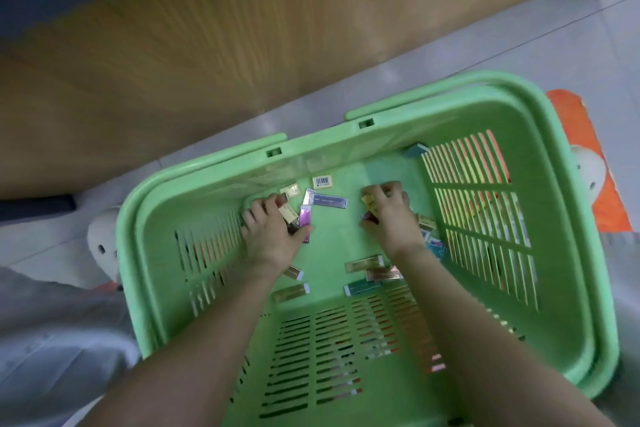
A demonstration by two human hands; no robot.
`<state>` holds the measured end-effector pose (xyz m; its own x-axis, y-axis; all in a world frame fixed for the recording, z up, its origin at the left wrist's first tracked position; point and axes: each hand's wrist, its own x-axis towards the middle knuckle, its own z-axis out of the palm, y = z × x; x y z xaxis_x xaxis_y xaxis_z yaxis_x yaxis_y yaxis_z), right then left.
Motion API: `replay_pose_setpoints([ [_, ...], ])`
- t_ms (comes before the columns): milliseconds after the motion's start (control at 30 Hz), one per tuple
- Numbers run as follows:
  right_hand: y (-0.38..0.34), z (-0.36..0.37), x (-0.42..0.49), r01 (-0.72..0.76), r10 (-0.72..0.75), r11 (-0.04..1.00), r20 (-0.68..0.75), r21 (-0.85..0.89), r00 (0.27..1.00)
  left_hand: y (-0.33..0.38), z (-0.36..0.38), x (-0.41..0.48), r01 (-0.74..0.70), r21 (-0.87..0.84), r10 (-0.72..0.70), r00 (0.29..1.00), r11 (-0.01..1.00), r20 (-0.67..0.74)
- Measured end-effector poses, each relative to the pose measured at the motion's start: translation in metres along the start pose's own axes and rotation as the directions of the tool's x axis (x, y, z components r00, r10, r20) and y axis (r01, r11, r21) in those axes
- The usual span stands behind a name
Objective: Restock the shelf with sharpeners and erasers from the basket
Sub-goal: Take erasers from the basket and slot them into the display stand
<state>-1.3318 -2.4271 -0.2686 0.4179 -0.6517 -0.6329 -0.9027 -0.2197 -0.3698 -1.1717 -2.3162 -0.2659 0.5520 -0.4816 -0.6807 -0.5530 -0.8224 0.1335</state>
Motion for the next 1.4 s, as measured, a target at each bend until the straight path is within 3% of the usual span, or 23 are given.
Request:
replay_pose_setpoints([
  [100, -0.006, 0.01, -0.002, -0.003, 0.005, 0.992, -0.019, 0.126, 1.0, 0.009, 0.011, -0.005, 0.037, -0.057, -0.038, 0.999, 0.998, -0.016],
  [167, -0.016, 0.02, -0.005, 0.013, -0.01, 0.974, -0.012, 0.228, 1.0, 0.017, 0.018, -0.005, 0.083, -0.243, -0.098, 0.994, 0.966, -0.048],
  [233, -0.027, 0.03, -0.009, 0.035, -0.039, 0.948, 0.007, 0.316, 0.999, 0.024, 0.025, -0.001, 0.119, -0.453, -0.162, 0.985, 0.884, -0.057],
  [367, -0.04, 0.04, -0.014, 0.048, -0.053, 0.899, -0.002, 0.435, 0.999, 0.031, 0.028, 0.006, 0.189, -0.671, -0.234, 0.972, 0.717, 0.025],
  [700, -0.046, 0.035, -0.013, -0.152, 0.001, 0.716, 0.216, 0.681, 0.976, 0.03, 0.012, -0.003, 0.222, -0.816, -0.061, 0.973, 0.534, 0.224],
  [867, -0.049, 0.015, -0.019, -0.155, -0.033, 0.653, 0.232, 0.742, 0.972, 0.034, -0.012, -0.019, 0.286, -0.846, -0.002, 0.948, 0.45, 0.32],
  [1000, -0.057, -0.008, -0.026, -0.033, -0.103, 0.684, 0.141, 0.729, 0.985, 0.039, -0.031, -0.03, 0.333, -0.862, -0.005, 0.934, 0.382, 0.358],
  [1233, -0.082, -0.051, -0.042, 0.277, -0.292, 0.828, -0.047, 0.488, 0.955, 0.048, -0.074, -0.058, 0.479, -0.877, 0.113, 0.87, 0.039, 0.48],
  [1300, -0.088, -0.063, -0.051, 0.362, -0.377, 0.848, -0.04, 0.388, 0.925, 0.048, -0.085, -0.07, 0.475, -0.88, 0.15, 0.871, -0.008, 0.468],
  [1400, -0.095, -0.08, -0.065, 0.452, -0.466, 0.833, -0.037, 0.318, 0.884, 0.046, -0.1, -0.085, 0.451, -0.893, 0.186, 0.877, 0.0, 0.443],
])
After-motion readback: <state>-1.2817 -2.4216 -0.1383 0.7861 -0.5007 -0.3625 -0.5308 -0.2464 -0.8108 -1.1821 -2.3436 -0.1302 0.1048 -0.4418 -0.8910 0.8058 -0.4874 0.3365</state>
